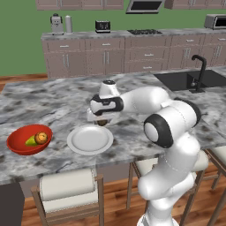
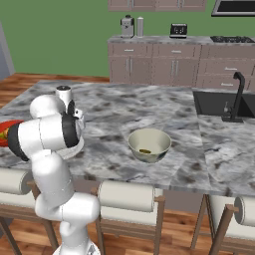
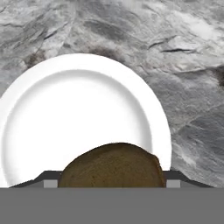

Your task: Take the fruits from the plate on the dining counter and place two fruits in each bowl.

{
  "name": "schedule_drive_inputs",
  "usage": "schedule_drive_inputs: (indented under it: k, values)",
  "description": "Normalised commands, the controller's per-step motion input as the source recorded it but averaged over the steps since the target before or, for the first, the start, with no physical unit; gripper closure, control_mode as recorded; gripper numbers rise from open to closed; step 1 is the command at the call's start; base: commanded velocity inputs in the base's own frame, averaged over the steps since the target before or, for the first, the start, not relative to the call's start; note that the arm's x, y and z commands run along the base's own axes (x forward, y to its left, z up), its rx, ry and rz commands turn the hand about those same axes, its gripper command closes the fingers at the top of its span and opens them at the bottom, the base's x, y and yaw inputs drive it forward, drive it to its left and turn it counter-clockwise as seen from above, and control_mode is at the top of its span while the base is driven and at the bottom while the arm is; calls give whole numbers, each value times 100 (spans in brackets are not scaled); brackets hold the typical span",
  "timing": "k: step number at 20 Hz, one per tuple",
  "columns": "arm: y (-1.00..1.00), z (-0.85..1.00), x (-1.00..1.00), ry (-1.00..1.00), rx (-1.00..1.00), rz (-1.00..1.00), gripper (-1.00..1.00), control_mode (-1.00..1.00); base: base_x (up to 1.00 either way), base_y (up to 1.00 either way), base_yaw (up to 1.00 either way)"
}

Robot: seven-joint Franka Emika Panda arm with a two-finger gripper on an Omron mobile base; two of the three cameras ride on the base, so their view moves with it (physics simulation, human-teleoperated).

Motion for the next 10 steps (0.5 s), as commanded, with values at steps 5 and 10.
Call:
schedule_drive_inputs:
  k: [5,10]
  values:
    - [-70,67,-11,0,0,-1,100,-100,0,0,0]
    - [-99,38,-12,0,0,-5,100,-100,0,0,0]
